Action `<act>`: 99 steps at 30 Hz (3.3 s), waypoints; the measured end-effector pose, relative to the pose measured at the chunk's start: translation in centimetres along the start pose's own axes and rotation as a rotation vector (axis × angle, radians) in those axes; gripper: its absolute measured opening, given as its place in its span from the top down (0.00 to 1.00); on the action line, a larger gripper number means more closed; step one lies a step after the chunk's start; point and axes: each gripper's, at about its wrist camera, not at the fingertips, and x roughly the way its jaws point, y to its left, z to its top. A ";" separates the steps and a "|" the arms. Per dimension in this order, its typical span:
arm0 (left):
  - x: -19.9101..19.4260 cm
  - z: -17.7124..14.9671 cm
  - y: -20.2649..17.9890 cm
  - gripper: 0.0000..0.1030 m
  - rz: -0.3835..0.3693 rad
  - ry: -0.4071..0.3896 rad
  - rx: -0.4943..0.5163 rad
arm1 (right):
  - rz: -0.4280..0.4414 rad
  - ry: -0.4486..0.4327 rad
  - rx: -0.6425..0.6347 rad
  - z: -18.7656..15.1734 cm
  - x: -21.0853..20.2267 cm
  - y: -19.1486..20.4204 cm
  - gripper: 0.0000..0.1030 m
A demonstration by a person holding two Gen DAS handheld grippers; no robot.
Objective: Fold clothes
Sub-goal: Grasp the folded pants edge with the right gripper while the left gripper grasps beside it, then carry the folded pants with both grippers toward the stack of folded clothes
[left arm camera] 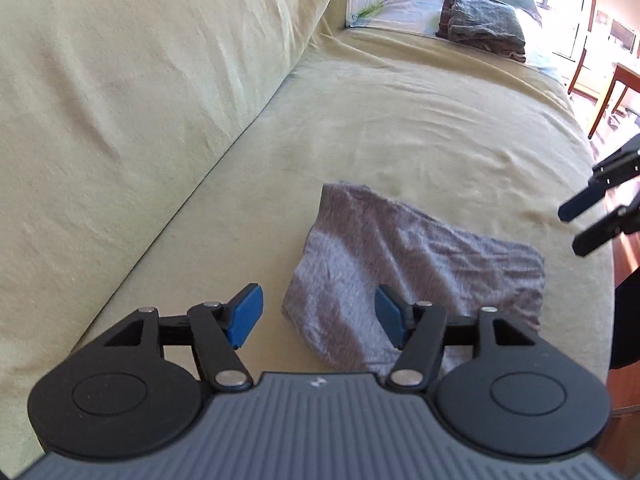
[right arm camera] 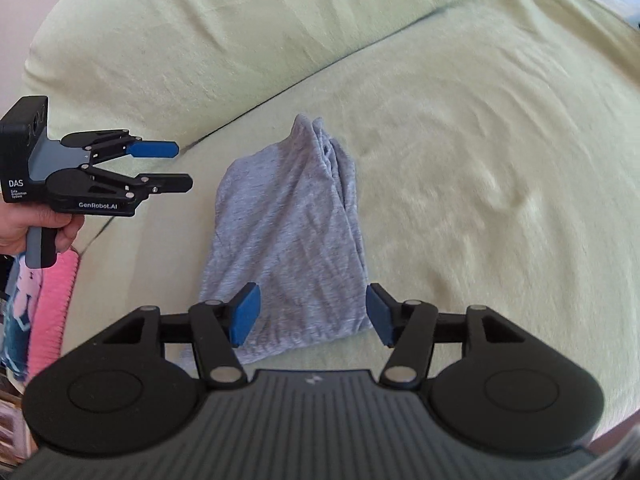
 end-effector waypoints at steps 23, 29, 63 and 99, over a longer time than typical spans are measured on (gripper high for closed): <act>9.0 -10.6 7.3 0.39 -0.358 -0.083 -0.796 | 0.126 0.218 -0.286 14.6 16.3 -1.5 0.46; 10.8 -9.4 8.8 0.45 -0.455 -0.099 -0.711 | 0.211 0.258 -0.299 16.0 18.2 -1.7 0.44; -0.6 24.9 -0.2 0.82 -0.462 -0.396 -0.160 | -0.102 -0.400 -0.104 20.6 -16.0 -5.2 0.92; 21.9 60.9 -30.2 0.82 -0.615 -0.132 0.321 | -0.183 -0.576 0.506 22.8 -32.6 -43.0 0.92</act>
